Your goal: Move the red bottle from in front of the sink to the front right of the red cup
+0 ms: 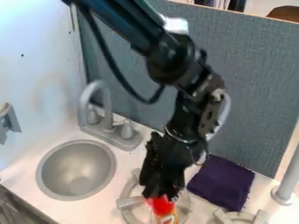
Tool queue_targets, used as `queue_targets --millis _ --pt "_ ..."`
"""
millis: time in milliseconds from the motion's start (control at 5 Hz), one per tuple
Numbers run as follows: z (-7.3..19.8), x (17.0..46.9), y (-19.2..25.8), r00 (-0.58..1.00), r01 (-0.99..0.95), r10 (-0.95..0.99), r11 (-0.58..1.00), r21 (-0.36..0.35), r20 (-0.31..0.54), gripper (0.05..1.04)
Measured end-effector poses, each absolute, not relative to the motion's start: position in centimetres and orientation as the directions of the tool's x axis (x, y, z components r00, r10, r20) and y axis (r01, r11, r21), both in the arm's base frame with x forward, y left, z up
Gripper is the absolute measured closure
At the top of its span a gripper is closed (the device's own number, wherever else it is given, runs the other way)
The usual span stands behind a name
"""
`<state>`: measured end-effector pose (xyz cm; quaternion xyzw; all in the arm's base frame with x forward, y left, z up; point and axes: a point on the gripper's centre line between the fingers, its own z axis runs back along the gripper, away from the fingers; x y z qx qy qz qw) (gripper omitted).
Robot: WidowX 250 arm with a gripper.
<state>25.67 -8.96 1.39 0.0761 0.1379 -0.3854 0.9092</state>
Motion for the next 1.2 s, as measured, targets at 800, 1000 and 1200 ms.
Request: queue_targets --millis 800,1000,1200 --pt "-0.8 26.0 -11.3 0.649 0.733 -0.665 0.677 0.07 -0.37 0.748" --pt "-0.8 26.3 -11.5 0.667 0.721 -0.655 0.688 0.086 -0.355 0.748" --pt "-1.3 26.7 -12.2 0.668 0.722 -0.653 0.684 0.101 -0.356 0.748"
